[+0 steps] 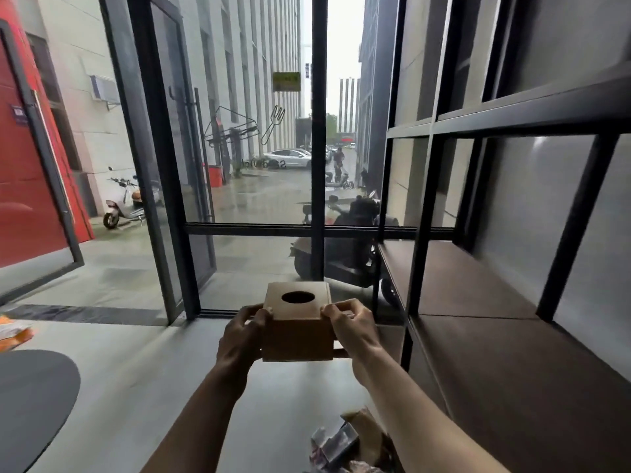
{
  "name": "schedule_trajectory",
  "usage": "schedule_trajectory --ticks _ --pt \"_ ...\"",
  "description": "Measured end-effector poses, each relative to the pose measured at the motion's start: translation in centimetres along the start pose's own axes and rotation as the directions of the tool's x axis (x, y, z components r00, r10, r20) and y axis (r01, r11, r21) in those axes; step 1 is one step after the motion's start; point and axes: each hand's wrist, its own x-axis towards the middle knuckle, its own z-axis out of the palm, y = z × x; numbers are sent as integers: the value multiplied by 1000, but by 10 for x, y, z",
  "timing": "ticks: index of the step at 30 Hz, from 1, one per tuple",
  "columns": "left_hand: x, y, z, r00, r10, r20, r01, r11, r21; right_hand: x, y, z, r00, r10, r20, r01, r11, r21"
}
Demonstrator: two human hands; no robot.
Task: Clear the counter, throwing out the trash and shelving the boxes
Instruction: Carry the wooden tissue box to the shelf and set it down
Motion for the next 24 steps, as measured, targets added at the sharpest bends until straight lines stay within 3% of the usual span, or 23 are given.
schedule_trajectory --ticks 6,11,17,20,24 --pt "150 -1 69 980 39 194 -37 999 -14 126 6 -4 980 11 -200 -8 1000 17" --pt "233 12 158 900 26 436 -38 999 19 196 7 -44 897 68 -436 -45 997 63" --pt "246 5 303 698 -6 716 -79 993 86 208 38 -147 666 158 -729 -101 987 121" --pt "228 -9 380 577 -34 816 -110 987 119 198 61 -204 544 175 -821 -89 984 152" --pt "194 -25 453 466 -70 882 -155 975 160 177 91 -260 434 222 -873 -94 975 201"
